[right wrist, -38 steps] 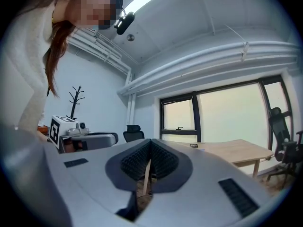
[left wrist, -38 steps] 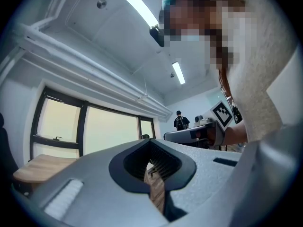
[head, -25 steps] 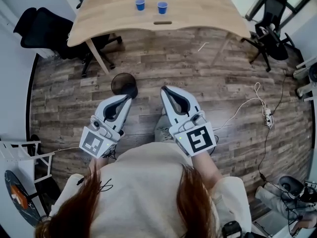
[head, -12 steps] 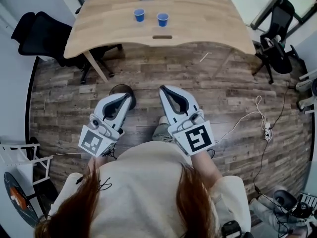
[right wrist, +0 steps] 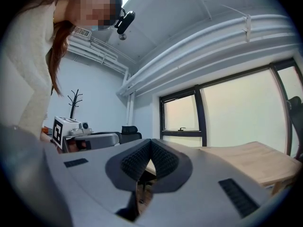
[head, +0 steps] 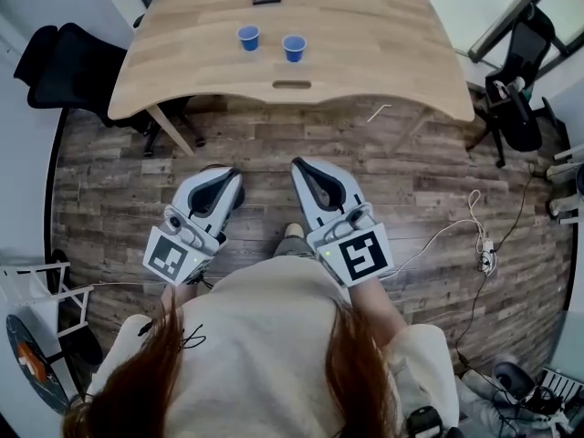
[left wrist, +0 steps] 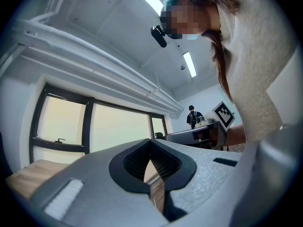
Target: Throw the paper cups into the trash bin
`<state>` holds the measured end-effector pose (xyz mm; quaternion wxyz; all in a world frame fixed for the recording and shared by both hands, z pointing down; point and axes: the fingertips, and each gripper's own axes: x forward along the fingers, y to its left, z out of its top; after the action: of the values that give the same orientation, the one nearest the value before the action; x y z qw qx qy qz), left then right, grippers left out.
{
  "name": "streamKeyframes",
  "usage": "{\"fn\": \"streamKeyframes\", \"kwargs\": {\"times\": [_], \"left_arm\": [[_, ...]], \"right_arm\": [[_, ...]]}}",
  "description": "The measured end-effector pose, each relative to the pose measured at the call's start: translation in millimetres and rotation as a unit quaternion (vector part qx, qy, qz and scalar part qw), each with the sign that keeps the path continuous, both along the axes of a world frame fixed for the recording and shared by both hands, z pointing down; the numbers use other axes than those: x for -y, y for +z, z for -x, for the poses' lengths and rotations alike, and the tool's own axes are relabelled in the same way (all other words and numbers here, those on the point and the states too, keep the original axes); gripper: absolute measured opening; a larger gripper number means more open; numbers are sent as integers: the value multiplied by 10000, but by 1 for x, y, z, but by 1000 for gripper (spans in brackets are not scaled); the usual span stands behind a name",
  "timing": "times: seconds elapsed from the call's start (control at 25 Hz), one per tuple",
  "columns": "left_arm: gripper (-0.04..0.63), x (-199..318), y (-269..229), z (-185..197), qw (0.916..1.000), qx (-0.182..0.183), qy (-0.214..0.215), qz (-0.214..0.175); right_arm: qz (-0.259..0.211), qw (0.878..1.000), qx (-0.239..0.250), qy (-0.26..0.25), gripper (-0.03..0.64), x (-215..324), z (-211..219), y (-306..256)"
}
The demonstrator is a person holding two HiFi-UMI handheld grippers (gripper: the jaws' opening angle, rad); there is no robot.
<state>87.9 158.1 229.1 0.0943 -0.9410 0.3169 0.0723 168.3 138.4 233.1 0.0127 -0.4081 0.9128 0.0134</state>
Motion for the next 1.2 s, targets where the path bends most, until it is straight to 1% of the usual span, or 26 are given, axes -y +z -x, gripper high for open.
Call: {"fn": "streamKeyframes", "kwargs": {"times": [0.24, 0.4, 0.6, 0.76, 0.92, 1.08, 1.2], "left_arm": [[3, 38, -1, -17, 9998, -4, -196, -48], [3, 59, 8, -22, 9990, 65, -437, 42], [3, 70, 5, -29, 9992, -20, -390, -52], [3, 83, 12, -22, 9985, 120, -532, 82], [3, 93, 10, -19, 9984, 49, -556, 71], [3, 97, 11, -19, 9985, 46, -540, 59], [3, 100, 13, -18, 9981, 89, -591, 121]], "right_arm": [[41, 9998, -5, -210, 11, 38, -15, 1], [82, 9994, -38, -344, 11, 60, -20, 6], [90, 9991, 20, -410, 11, 75, -22, 8], [145, 9990, -25, -425, 11, 83, -18, 12], [172, 9988, -23, -456, 11, 93, -17, 13], [193, 9986, -31, -486, 11, 98, -15, 14], [221, 9985, -18, -499, 11, 100, -16, 15]]}}
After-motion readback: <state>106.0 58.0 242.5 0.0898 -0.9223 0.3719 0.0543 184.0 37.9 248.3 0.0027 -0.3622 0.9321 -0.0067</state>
